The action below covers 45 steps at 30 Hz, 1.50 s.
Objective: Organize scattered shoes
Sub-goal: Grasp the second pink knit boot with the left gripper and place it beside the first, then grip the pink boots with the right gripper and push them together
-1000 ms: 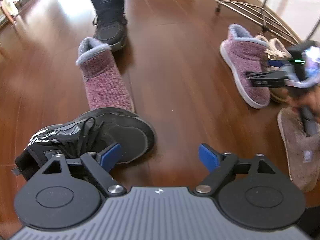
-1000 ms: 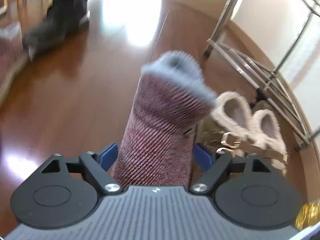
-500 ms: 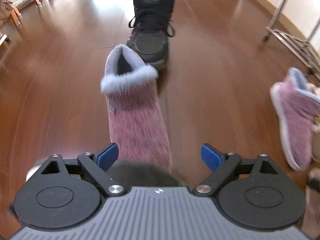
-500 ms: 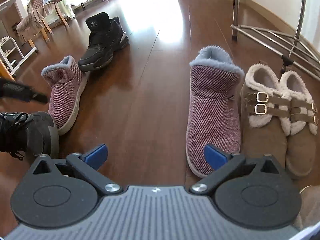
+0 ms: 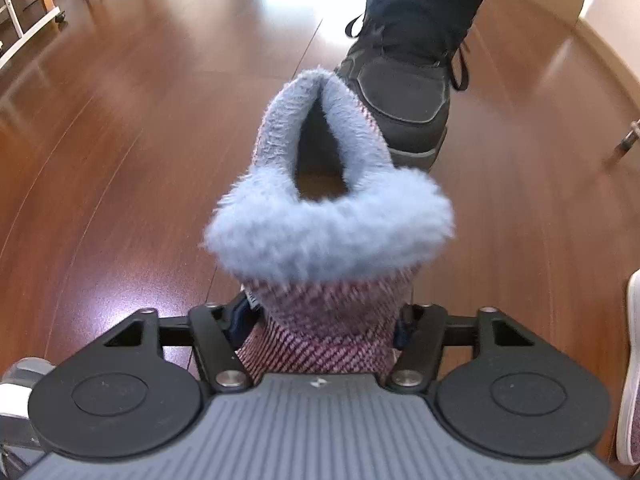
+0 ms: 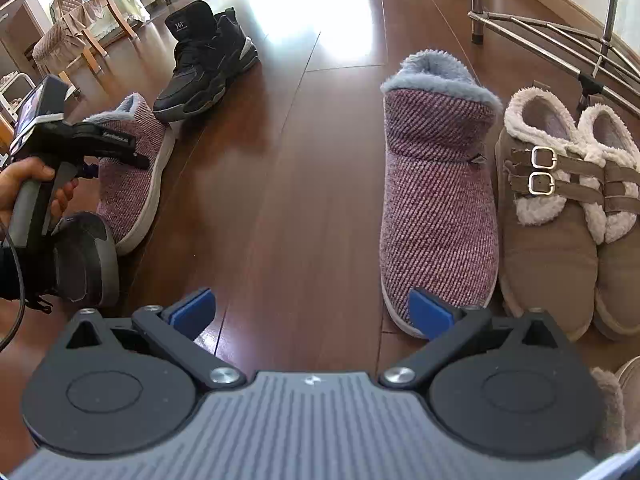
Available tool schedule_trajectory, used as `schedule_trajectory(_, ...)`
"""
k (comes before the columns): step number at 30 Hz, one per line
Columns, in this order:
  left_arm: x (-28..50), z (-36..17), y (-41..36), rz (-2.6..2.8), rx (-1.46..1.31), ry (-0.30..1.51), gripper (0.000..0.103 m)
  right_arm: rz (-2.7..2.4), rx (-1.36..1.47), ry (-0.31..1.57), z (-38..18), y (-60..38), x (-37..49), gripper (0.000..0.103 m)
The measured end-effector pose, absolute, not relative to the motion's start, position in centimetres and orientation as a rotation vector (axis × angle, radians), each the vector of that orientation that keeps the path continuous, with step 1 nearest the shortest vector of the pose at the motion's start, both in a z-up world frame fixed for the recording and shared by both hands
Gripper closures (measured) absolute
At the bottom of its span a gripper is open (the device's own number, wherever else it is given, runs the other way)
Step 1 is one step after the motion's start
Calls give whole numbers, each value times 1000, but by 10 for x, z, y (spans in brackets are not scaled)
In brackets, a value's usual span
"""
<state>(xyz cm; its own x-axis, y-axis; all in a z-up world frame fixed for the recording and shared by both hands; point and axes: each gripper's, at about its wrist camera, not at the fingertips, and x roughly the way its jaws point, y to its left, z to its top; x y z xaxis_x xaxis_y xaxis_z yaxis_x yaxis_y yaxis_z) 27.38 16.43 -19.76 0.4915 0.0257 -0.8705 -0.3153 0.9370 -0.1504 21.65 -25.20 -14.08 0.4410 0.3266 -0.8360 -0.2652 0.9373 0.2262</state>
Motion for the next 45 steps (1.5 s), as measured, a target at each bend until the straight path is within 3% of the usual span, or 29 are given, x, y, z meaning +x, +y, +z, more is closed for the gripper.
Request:
schedule_trajectory(6, 213, -163, 168, 177, -419, 827, 47, 378, 76, 1030, -138, -256, 218, 2)
schedule_trajectory(10, 201, -131, 129, 85, -281, 786, 47, 360, 98, 1013, -136, -262, 218, 2)
schedule_trajectory(20, 248, -182, -5, -51, -336, 1042, 41, 311, 112, 939, -121, -271, 218, 2)
schedule_trajectory(24, 240, -170, -24, -186, -316, 1118, 34, 271, 129, 940, -120, -286, 215, 2)
schedule_trajectory(30, 187, -113, -9, -183, -98, 1122, 19, 247, 182, 961, -130, -296, 214, 1)
schedule_trajectory(36, 132, -79, 30, -87, -47, 1310, 19, 386, 135, 957, -147, -254, 212, 1)
schedule_trajectory(45, 103, -61, 33, -74, 75, 1265, 18, 439, -120, 813, -176, -142, 256, 3)
